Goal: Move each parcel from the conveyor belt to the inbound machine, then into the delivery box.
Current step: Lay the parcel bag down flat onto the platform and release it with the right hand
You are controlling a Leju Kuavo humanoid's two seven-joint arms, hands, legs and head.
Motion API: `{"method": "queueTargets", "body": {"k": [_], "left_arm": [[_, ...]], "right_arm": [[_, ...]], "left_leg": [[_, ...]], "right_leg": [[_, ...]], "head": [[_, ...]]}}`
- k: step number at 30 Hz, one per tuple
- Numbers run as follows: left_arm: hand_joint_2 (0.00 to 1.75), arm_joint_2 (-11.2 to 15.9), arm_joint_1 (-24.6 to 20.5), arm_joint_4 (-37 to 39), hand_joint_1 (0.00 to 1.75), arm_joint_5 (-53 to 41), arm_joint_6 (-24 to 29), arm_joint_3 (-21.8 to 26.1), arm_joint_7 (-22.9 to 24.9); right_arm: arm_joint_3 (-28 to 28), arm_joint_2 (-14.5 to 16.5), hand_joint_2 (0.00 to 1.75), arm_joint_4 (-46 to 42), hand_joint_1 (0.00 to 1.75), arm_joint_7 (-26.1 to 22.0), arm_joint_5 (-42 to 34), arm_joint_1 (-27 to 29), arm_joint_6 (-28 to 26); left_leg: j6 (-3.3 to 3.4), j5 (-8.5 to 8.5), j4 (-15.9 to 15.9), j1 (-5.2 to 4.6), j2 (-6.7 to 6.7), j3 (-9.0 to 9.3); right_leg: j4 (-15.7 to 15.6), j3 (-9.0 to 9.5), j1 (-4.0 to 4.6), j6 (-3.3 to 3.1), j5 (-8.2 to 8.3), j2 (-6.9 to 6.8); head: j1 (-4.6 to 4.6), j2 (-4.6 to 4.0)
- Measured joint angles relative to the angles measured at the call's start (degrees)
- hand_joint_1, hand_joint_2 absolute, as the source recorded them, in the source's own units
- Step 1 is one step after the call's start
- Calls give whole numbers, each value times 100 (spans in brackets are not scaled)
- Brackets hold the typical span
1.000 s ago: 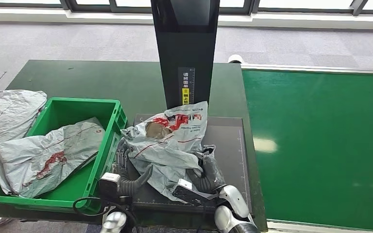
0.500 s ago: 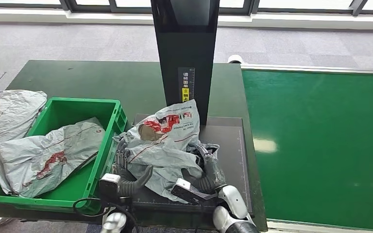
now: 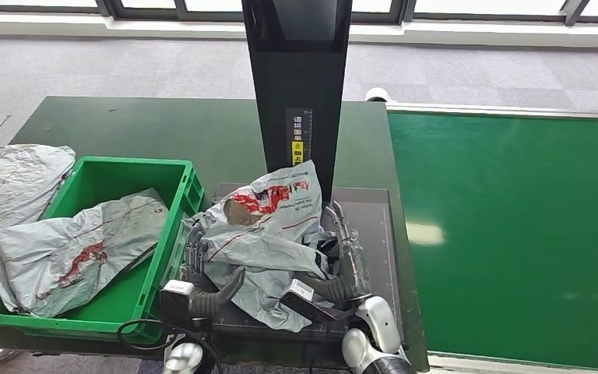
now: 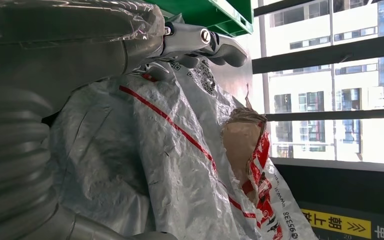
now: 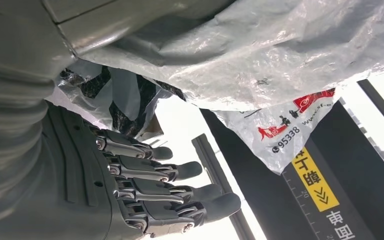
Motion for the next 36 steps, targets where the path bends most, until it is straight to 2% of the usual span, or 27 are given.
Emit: {"method": "queueTargets", "body": {"k": [4,8,11,15,20,25,30,36], "left_arm": [[175,0,3,0,0,0,-1,0,0],[175,0,5,-4,0,0,2,0,0],[175,0,12,-7,0,0,21,0,0],[175,-1,29,-9,0,4,58,0,0],[175,-22,28,-11,0,-51,131,-1,0],[175,-17,-55,-366,0,-242,747,-217,-2],[175,-37,-250,-557,0,-590,749,-478,-2],[175,-63,-323,-640,0,-912,635,-557,-2]], "right_arm": [[0,0,175,-35,0,-1,0,22,-1],[-3,1,0,-62,0,-52,-1,43,-59],[-147,55,0,-389,0,-434,125,213,-301],[-577,185,175,-1457,0,-1001,339,616,-424],[-914,188,175,-2972,0,-1337,110,964,-433],[-1096,188,175,-4133,0,-1400,-305,1206,-432],[-1200,188,175,-4671,0,-1403,-469,1314,-427],[-1303,188,175,-4860,0,-1403,-480,1382,-426]], "left_leg": [[0,0,0,0,0,0],[0,0,0,0,0,0],[0,0,1,0,-2,-1],[0,-1,1,-1,-6,-3],[2,-2,1,-3,-5,-2],[3,-1,3,-9,-6,0],[3,-1,3,-11,5,8],[3,-1,3,-11,6,10]], "right_leg": [[0,0,0,0,0,0],[0,0,0,0,0,0],[0,-1,0,0,0,-2],[0,-2,0,0,-1,-5],[-2,-4,-5,1,-1,-7],[-3,-1,-5,1,0,-8],[-2,2,-5,2,2,-1],[-2,0,-5,2,2,6]], "head": [[1,0],[1,0],[1,0],[1,0],[2,0],[2,0],[1,0],[1,0]]}}
